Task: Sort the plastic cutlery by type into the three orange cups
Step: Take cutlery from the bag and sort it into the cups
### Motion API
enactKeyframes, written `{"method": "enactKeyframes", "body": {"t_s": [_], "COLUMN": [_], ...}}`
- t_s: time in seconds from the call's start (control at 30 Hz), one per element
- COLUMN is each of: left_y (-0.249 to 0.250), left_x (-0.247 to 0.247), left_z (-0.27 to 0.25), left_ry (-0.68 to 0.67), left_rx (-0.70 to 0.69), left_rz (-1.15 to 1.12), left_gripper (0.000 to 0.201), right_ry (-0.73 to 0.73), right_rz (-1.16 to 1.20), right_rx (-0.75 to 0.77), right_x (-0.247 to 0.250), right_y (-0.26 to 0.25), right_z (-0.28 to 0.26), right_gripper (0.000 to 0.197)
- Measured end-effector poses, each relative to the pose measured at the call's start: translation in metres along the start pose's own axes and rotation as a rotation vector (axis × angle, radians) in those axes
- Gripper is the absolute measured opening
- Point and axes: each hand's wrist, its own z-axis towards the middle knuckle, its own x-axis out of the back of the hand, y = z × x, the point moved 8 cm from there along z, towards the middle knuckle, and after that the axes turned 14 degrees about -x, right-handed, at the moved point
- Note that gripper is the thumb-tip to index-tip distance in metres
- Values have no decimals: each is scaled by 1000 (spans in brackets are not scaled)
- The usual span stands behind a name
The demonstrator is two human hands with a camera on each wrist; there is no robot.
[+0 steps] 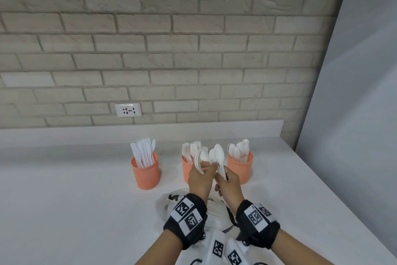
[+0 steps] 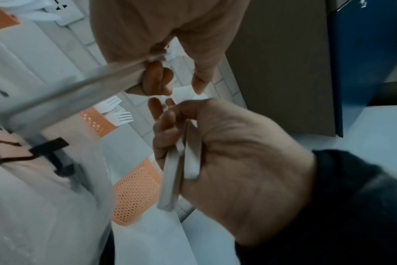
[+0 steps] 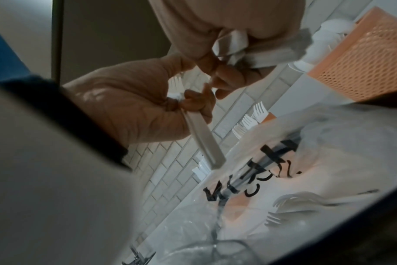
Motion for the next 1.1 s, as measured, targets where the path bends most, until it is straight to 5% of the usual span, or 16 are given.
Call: {"method": "enactKeyframes", "body": {"t_s": [0.37,0.57,0.77,0.97,1.1], "left_y": [1,-5,26,49,39], "left_x": [2,7,27,70,76], "left_z": [4,10,26,46,48], "left_ry": [31,92,185,359,244], "left_rx": [-1,46,-101,-108,-5], "left_rz": [65,133,65,-229,-271], "left_gripper": [12,28,20,27,20], "right_ry": [-57,-108,-126,-122,-215], "right_rz": [-71,-185,-308,-93,75], "right_rx": [56,62,42,-160,-228], "right_x": [-10,-19,-17,-2,3], "right_y": [4,5,8,16,9], "right_z": [-1,0,-1,4,6], "right_gripper": [29,21,30,25,40]}}
